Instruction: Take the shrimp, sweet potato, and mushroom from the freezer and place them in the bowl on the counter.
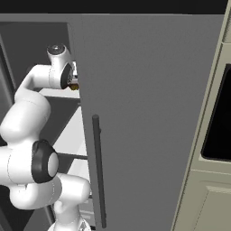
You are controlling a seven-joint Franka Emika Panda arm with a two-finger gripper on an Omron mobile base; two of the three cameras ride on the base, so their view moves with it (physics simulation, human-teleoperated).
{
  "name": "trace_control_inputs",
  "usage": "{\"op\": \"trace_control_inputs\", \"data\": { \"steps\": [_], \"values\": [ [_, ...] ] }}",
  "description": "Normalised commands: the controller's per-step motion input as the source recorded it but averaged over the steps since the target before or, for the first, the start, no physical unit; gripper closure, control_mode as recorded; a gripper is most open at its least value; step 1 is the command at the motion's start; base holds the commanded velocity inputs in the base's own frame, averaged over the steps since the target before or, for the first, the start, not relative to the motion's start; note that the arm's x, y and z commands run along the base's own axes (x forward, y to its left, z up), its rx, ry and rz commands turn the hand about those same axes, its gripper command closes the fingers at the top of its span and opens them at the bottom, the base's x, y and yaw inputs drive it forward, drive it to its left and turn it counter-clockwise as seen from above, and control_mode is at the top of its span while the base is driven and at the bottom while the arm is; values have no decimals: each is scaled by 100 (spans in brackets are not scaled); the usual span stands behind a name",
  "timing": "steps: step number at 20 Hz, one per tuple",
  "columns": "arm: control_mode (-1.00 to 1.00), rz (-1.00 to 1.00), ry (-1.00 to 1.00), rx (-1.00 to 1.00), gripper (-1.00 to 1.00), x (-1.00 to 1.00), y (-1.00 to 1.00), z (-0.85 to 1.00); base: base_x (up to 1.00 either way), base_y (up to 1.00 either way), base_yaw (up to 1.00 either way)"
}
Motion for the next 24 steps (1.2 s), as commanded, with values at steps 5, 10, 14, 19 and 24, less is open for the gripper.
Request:
{"op": "trace_control_inputs", "data": {
  "steps": [5, 10, 14, 19, 24],
  "values": [
    [-100, -1, 0, -4, 100, -3, 19, -1, 0, 0, 0],
    [-100, -10, -6, -9, 100, -33, 40, 0, 0, 0, 0],
    [-100, -11, -13, -2, 100, -49, 10, 0, 0, 0, 0],
    [-100, -3, -12, 0, 100, -53, -9, 0, 0, 0, 0],
    [-100, 0, -3, 2, 100, -71, -12, 7, 0, 0, 0]
  ]
}}
